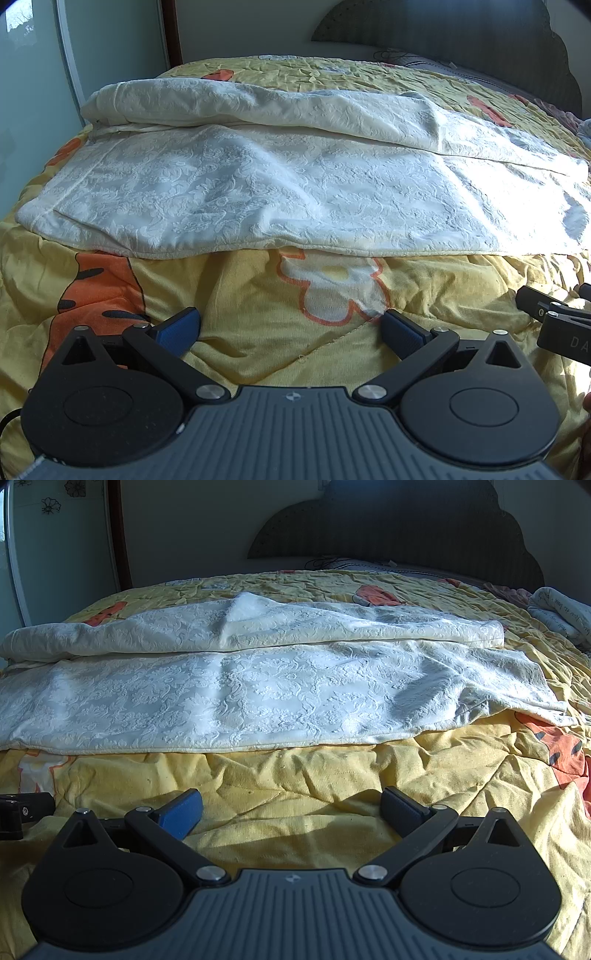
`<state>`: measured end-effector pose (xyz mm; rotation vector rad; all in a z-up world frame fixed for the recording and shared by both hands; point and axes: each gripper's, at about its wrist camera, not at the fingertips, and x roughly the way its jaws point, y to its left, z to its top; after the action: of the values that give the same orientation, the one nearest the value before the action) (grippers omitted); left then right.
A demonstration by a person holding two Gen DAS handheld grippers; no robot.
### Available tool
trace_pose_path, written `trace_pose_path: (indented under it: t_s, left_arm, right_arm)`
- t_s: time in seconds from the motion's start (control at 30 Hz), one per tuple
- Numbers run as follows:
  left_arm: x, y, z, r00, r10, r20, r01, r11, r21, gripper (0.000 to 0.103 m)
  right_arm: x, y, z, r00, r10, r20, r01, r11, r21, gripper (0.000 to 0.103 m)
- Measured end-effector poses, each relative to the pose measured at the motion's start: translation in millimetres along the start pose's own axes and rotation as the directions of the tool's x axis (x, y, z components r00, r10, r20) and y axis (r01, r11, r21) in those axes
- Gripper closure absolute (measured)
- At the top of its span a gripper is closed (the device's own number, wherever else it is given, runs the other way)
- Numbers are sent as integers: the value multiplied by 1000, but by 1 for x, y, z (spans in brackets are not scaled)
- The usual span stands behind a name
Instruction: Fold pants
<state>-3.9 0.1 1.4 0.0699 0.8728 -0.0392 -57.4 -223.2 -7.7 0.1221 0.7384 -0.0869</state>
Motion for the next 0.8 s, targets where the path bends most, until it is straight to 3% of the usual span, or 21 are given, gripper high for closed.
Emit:
trace_pose_path:
  t_s: [0.8]
  left_arm:
    - [1,-1,-1,1000,-5,1,5,1000,7,0]
  right_arm:
    - [0,0,0,1000,0,1,0,1000,0,0]
